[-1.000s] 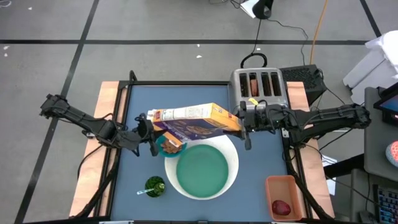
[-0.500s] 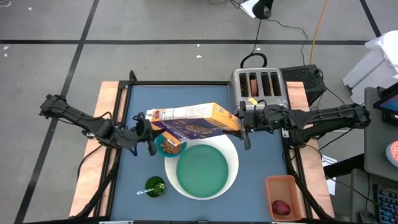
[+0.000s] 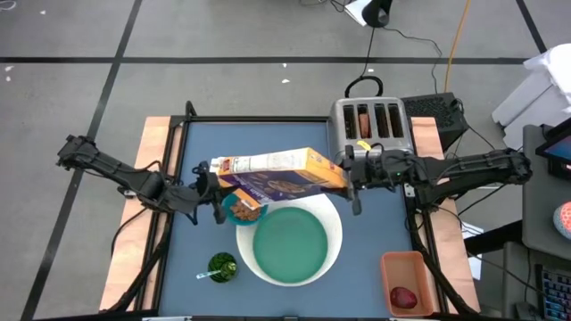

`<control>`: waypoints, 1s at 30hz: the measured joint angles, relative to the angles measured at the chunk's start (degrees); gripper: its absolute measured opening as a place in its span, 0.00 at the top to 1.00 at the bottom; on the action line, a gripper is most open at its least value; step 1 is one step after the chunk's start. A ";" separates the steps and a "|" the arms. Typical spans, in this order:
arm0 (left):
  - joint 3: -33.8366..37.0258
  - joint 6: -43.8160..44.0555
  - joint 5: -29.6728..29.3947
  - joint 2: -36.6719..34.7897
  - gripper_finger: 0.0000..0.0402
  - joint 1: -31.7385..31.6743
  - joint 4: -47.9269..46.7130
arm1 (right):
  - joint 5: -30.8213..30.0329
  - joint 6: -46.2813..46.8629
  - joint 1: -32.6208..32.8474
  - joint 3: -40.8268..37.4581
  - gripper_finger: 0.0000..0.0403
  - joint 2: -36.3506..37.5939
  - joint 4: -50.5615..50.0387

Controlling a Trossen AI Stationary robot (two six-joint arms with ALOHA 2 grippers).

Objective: Arrange a breakfast setting
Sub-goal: Pour the cereal into the blue bowl

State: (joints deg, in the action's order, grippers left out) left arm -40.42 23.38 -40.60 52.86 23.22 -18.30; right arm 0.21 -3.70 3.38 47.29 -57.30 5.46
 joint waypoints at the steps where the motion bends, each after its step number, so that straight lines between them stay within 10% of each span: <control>1: 0.00 -0.34 0.00 0.00 1.00 0.00 0.18 | 0.00 0.09 0.00 0.00 0.58 0.00 -0.12; 30: 0.02 -13.09 0.10 -4.55 0.95 -0.01 14.73 | -0.15 12.32 0.07 0.00 0.58 -0.13 -16.69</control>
State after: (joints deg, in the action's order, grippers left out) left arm -40.40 10.29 -40.50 48.31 23.21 -3.57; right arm 0.05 8.61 3.44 47.29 -57.43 -11.23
